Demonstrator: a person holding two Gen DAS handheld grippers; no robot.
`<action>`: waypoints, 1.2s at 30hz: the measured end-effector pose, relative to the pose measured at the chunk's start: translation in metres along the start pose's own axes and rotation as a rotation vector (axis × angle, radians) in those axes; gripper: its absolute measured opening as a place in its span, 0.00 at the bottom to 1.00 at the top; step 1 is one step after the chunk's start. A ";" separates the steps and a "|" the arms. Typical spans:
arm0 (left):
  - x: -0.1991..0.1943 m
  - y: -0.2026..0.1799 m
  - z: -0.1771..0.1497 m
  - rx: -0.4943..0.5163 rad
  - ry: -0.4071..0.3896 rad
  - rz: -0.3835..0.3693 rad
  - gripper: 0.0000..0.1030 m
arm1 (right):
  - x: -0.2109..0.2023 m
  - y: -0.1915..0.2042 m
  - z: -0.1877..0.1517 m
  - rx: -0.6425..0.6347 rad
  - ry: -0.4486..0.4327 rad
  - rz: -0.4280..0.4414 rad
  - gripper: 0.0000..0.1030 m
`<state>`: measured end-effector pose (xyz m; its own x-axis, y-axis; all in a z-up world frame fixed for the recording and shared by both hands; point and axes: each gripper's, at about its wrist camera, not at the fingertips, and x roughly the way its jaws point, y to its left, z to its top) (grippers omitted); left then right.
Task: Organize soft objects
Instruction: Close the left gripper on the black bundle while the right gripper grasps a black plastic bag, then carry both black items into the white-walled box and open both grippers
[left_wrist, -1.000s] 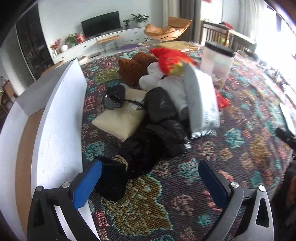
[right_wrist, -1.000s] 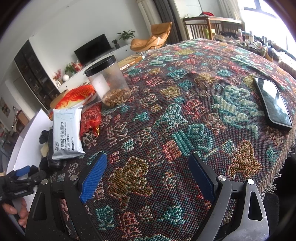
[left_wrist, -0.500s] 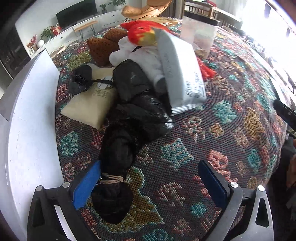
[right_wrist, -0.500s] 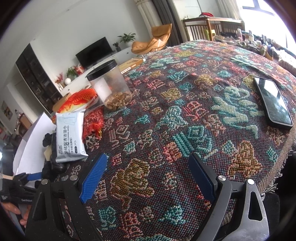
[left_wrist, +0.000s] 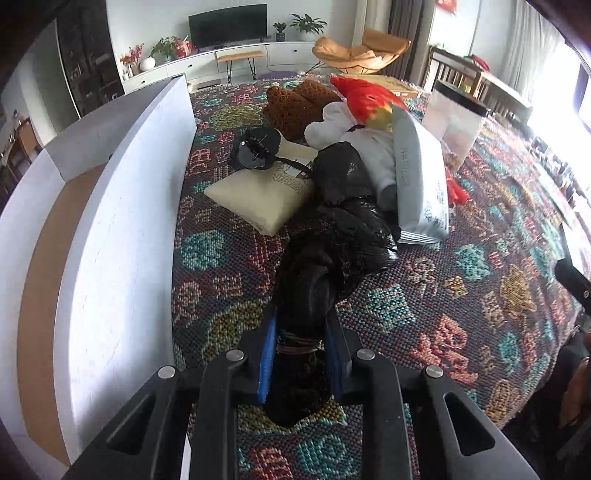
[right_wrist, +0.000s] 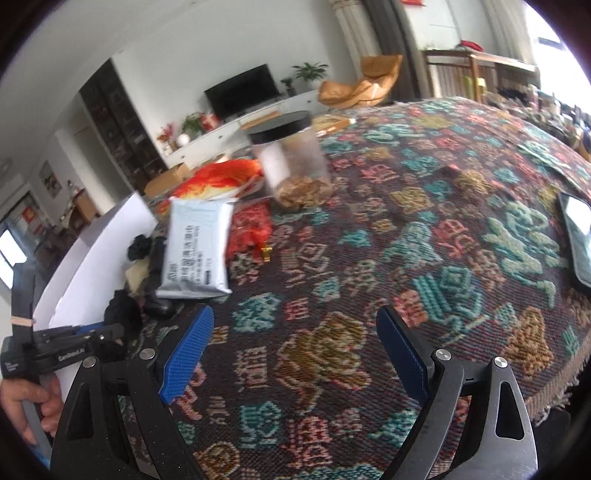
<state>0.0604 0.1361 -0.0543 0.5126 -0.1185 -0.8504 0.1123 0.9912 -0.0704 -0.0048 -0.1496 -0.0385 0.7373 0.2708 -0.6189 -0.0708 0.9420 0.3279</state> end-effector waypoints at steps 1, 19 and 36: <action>-0.006 0.003 -0.004 -0.024 -0.010 -0.020 0.23 | 0.003 0.014 0.004 -0.046 0.013 0.045 0.89; -0.010 -0.021 -0.035 -0.015 -0.028 0.064 0.24 | 0.187 0.200 0.023 -0.545 0.480 -0.026 0.48; -0.008 -0.021 -0.028 0.012 -0.007 0.035 0.27 | 0.098 0.163 0.068 -0.303 0.327 0.170 0.41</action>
<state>0.0307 0.1177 -0.0608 0.5225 -0.0847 -0.8484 0.1042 0.9939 -0.0350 0.1019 0.0166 0.0029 0.4513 0.4284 -0.7828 -0.4003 0.8812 0.2515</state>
